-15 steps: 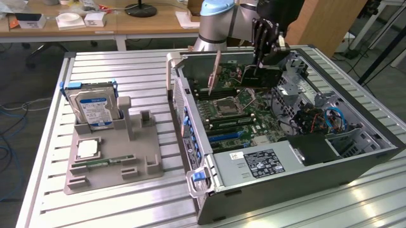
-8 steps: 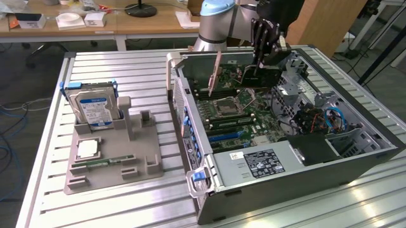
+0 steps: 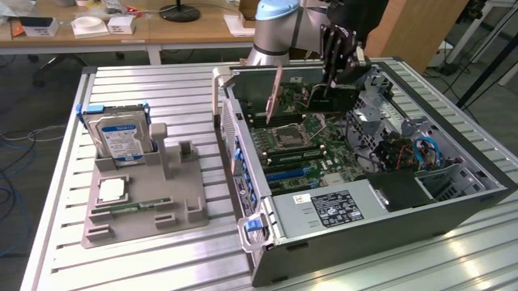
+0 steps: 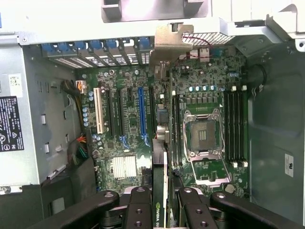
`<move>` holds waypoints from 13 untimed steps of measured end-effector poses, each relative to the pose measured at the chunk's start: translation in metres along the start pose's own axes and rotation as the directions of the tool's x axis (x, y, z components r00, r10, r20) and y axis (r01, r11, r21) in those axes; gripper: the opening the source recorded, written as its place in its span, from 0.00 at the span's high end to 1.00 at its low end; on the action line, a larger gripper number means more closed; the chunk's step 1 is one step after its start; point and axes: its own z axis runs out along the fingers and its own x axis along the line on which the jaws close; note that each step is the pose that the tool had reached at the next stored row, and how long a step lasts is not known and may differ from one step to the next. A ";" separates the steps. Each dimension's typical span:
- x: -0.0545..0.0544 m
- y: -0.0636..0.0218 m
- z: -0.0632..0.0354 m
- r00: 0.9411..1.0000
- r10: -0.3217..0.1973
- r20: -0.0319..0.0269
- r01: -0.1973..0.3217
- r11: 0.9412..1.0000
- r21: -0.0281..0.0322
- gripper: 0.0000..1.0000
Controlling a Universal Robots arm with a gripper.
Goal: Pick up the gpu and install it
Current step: 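Insert the gpu into the slot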
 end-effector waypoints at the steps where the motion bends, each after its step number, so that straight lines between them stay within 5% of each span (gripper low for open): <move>1: 0.000 0.0000 0.0006 1.000 0.000 0.000 0.000 1.000 0.001 0.74; 13: 0.000 0.0003 0.0084 1.000 0.000 -0.002 0.000 1.000 0.005 0.74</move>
